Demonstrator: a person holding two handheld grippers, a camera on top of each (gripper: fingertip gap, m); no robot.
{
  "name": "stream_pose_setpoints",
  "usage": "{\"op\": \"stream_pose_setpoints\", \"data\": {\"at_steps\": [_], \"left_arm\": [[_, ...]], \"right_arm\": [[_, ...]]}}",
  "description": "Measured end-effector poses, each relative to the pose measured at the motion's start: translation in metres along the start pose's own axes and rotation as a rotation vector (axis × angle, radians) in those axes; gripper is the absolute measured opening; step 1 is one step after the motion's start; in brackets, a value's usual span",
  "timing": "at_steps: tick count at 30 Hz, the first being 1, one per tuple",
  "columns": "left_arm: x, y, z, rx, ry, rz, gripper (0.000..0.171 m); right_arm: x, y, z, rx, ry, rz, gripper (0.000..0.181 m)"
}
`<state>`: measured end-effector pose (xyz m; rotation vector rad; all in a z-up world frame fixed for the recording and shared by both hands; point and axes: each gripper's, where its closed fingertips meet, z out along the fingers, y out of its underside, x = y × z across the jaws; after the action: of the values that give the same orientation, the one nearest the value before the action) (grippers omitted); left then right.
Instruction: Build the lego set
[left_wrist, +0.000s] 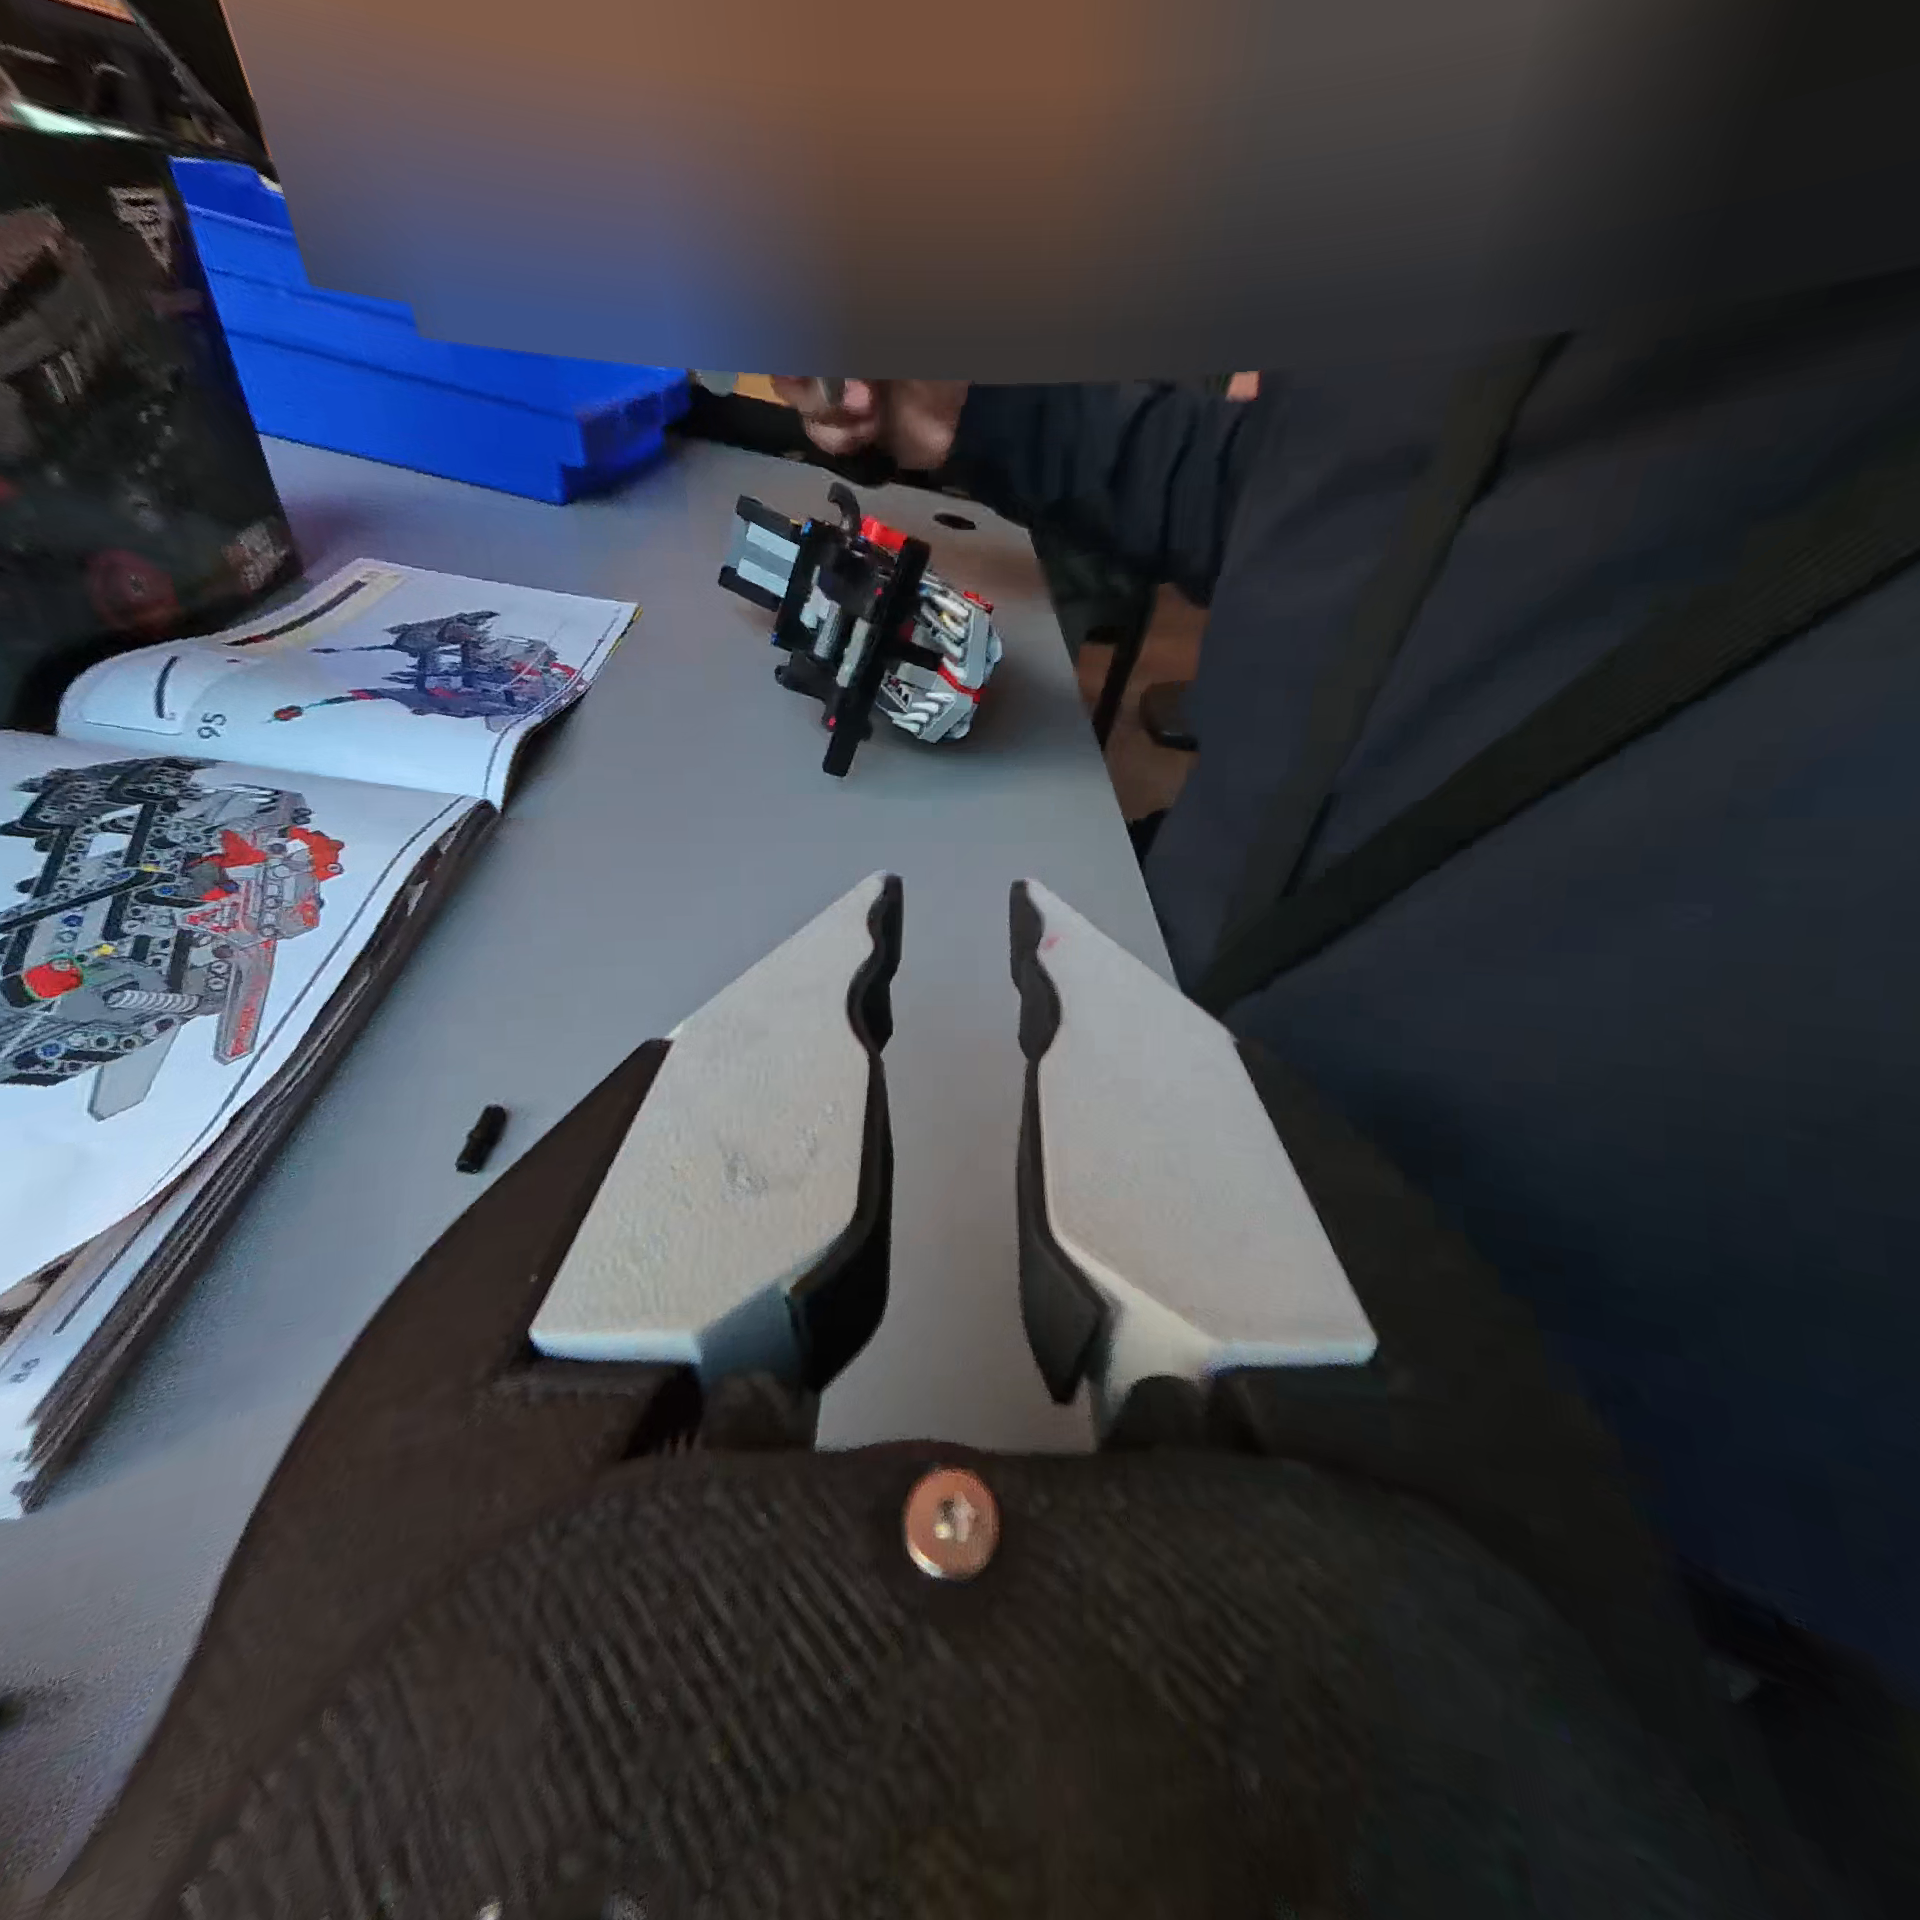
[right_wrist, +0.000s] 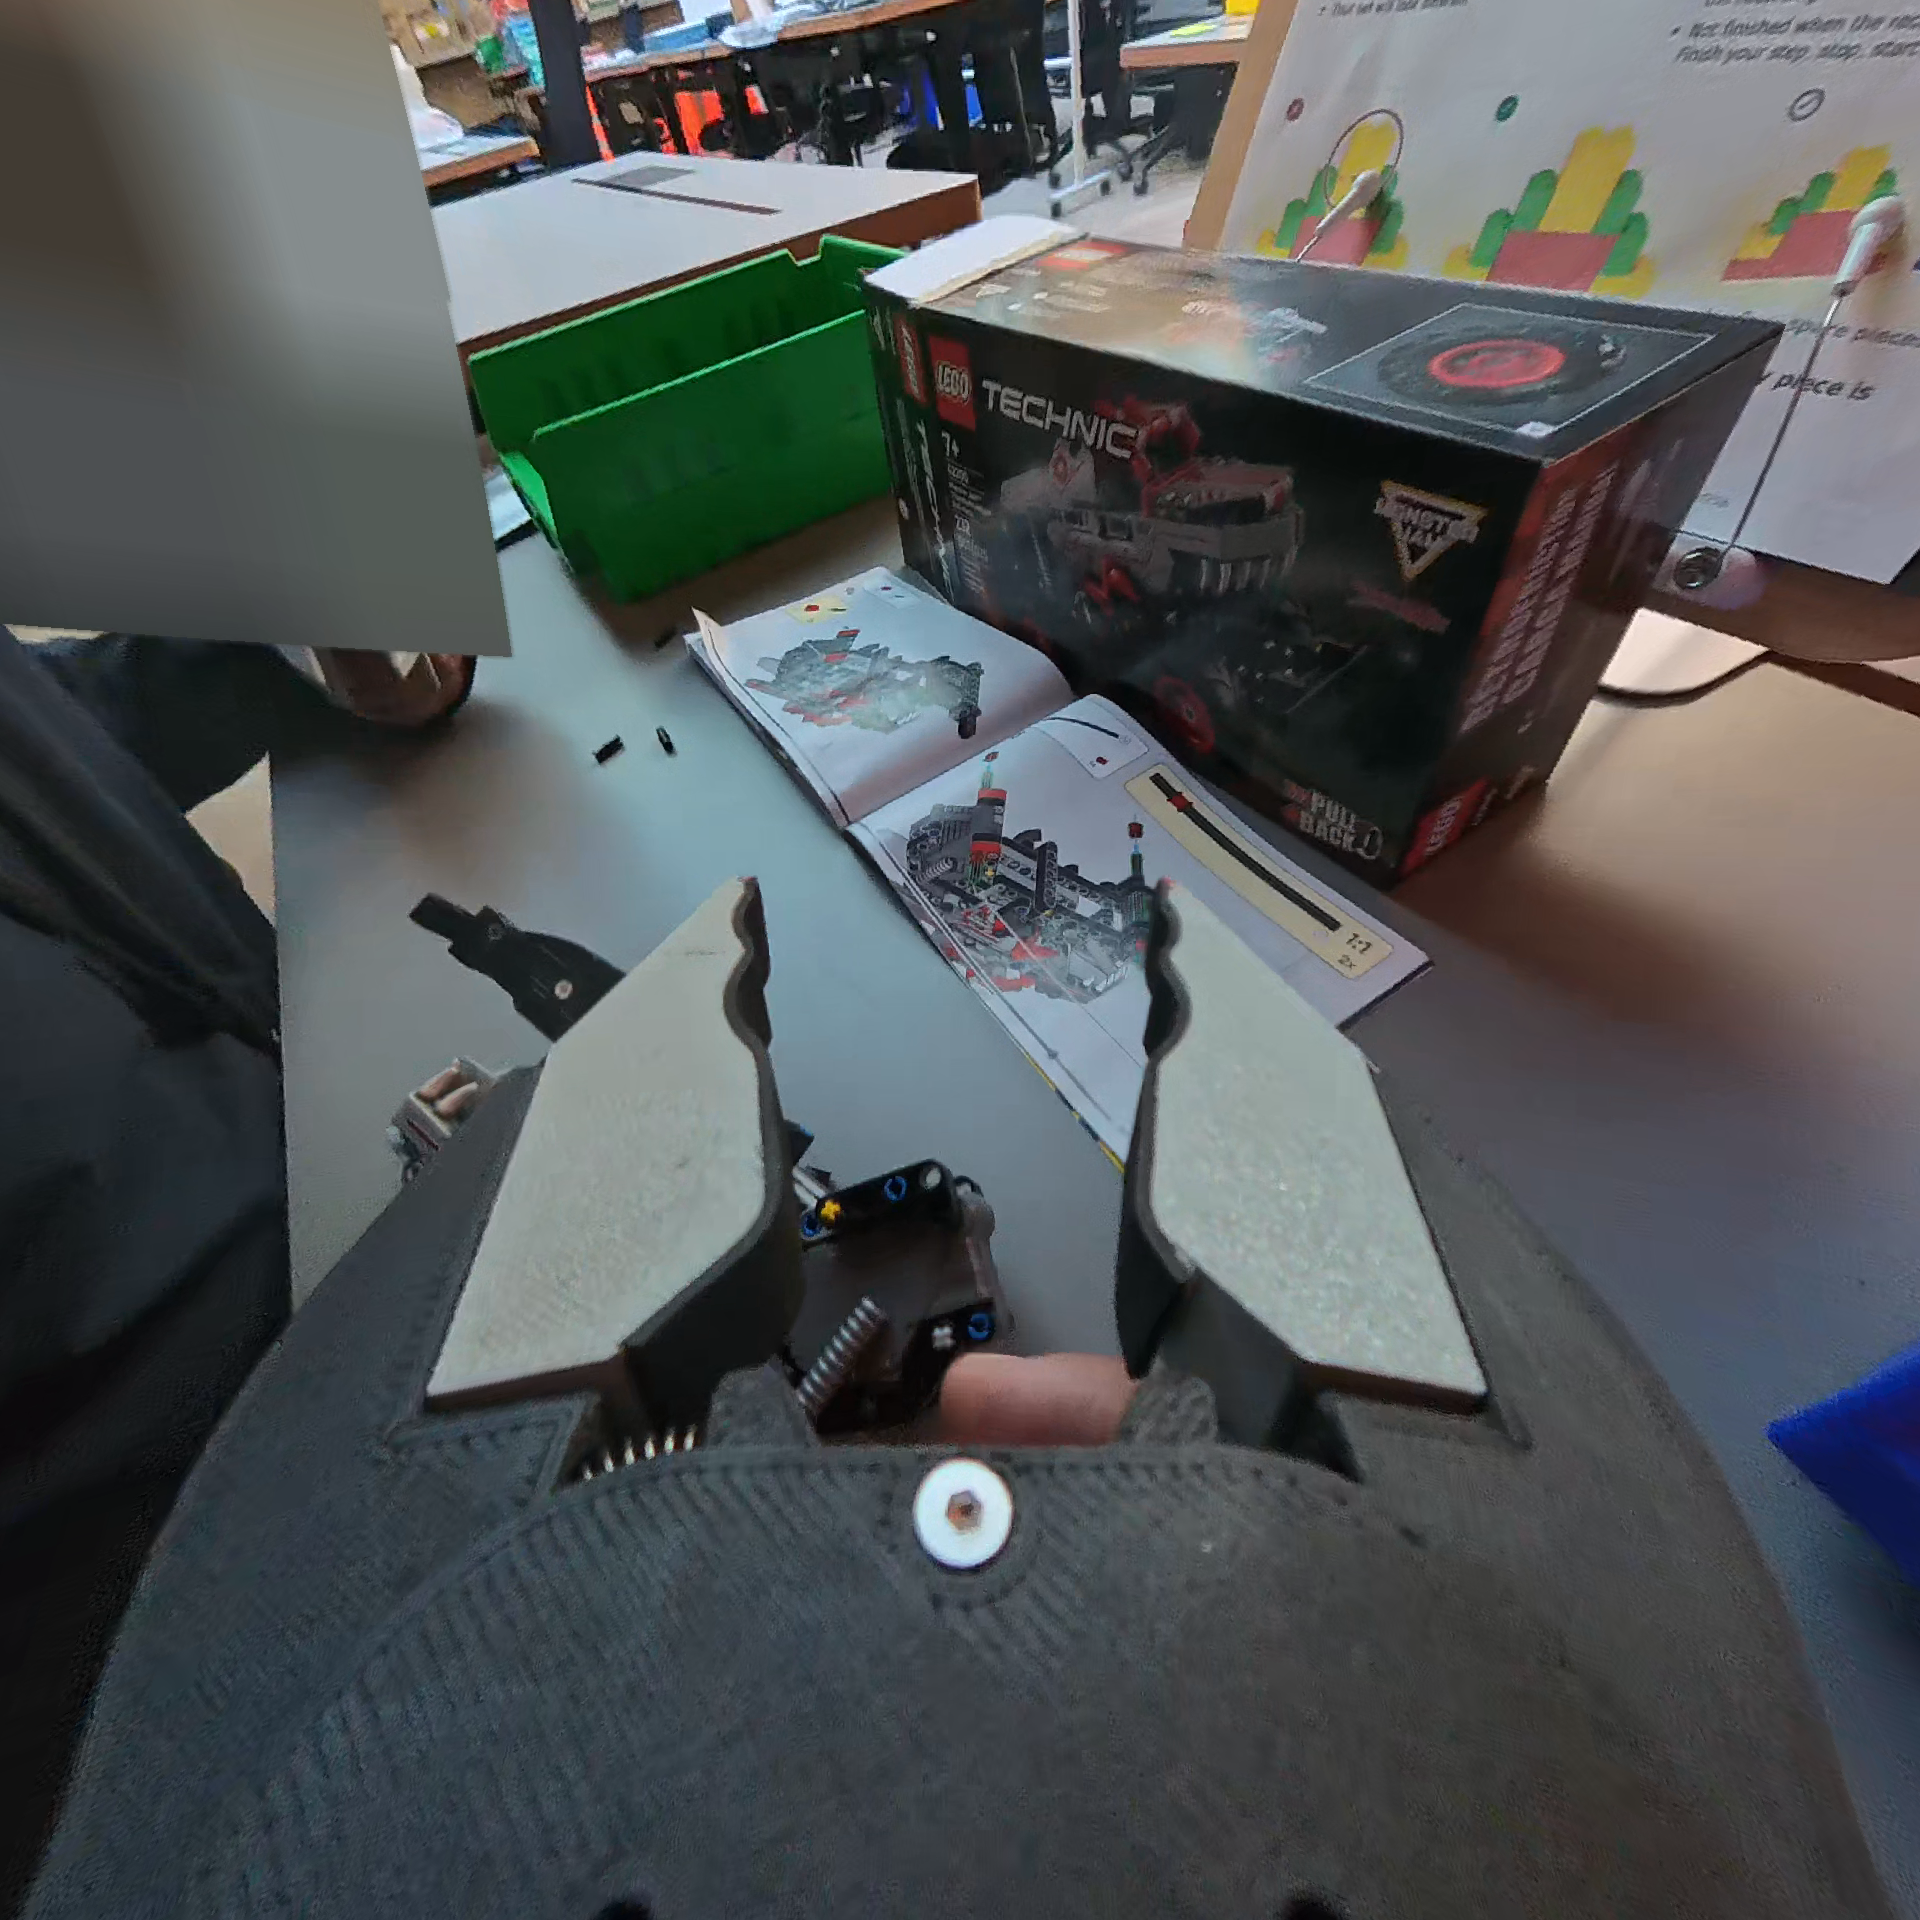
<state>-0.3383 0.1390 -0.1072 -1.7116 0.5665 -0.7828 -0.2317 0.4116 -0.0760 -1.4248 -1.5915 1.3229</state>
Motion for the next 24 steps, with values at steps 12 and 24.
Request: {"op": "stream_pose_setpoints", "data": {"at_steps": [12,24], "left_arm": [[0.005,-0.006,0.010,0.050,0.086,-0.134,0.026],[-0.005,0.026,0.134,-0.262,-0.148,-0.527,0.094]], "right_arm": [[-0.036,0.059,-0.050,-0.045,0.090,0.024,0.083],[-0.026,0.094,-0.040,-0.261,0.017,0.245,0.091]]}}
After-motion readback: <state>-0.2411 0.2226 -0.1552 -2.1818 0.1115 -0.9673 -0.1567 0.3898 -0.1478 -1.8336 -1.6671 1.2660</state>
